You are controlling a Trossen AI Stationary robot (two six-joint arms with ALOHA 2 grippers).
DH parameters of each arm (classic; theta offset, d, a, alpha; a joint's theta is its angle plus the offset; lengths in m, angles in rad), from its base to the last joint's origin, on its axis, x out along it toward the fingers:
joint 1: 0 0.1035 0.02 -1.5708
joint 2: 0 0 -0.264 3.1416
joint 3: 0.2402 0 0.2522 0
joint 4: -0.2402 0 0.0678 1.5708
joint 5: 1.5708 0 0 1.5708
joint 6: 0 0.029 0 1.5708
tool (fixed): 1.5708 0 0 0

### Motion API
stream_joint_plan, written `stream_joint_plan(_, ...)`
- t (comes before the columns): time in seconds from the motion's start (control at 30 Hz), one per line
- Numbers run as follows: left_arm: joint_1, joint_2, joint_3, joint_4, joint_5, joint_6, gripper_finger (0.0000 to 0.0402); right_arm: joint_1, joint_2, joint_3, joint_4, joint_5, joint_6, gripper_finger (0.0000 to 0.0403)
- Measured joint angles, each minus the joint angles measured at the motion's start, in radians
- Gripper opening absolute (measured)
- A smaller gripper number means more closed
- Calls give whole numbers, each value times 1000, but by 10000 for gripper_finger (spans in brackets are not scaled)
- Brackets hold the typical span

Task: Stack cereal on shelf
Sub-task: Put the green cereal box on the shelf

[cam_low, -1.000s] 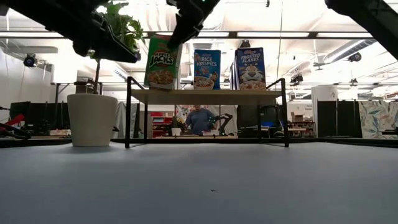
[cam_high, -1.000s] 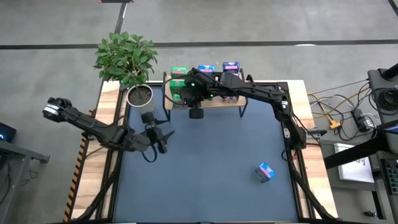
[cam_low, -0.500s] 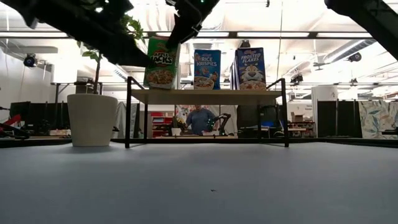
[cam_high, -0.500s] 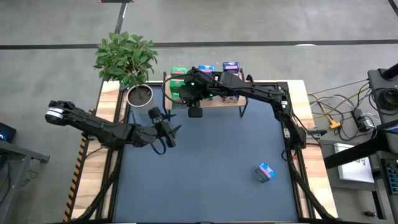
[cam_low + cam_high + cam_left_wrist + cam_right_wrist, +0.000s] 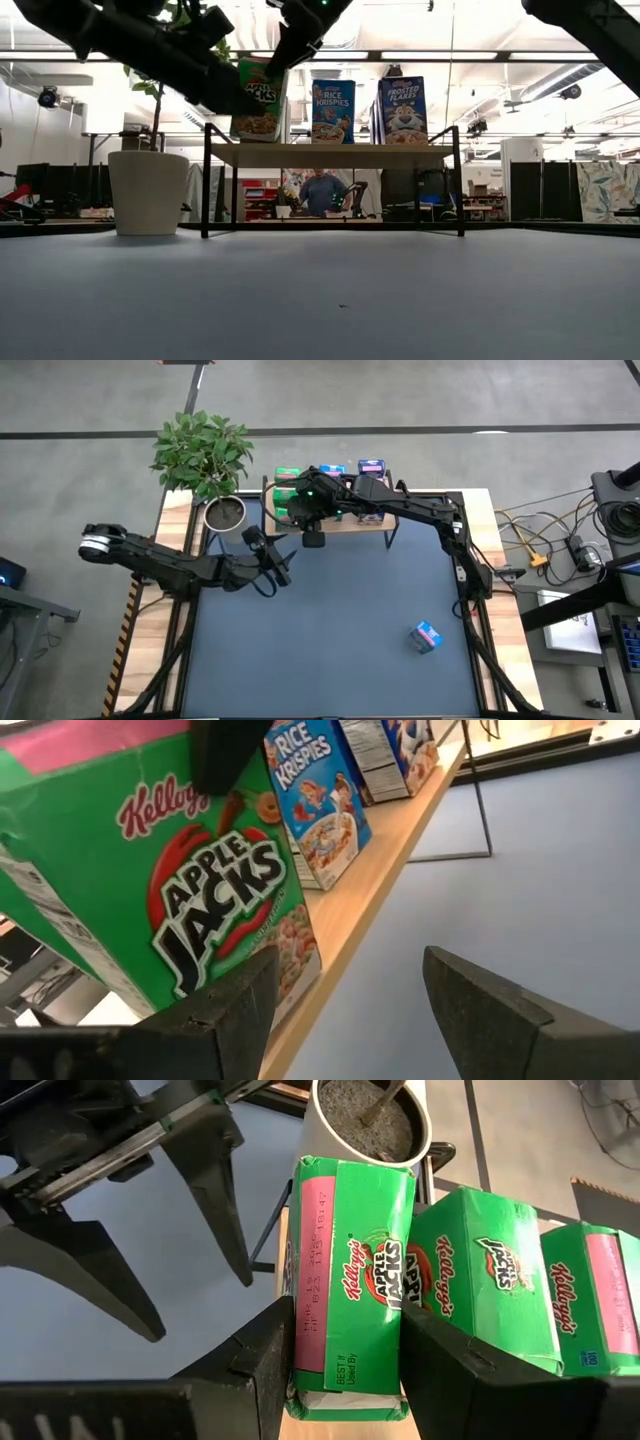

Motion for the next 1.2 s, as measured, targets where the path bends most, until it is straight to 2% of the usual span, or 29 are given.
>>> stream_joint_plan(0.27,1,4,0,0,0,-16,231,0,-1,0,0,-3,14,155)
stream_joint_plan(0.63,15,10,0,6,-1,-56,231,0,-2,0,4,-3,20,206)
stream_joint_plan(0.9,28,10,0,25,-2,-76,231,0,-12,8,12,-2,25,208)
stream_joint_plan(1.2,33,10,0,42,-4,-90,231,6,-101,10,-17,-2,19,206)
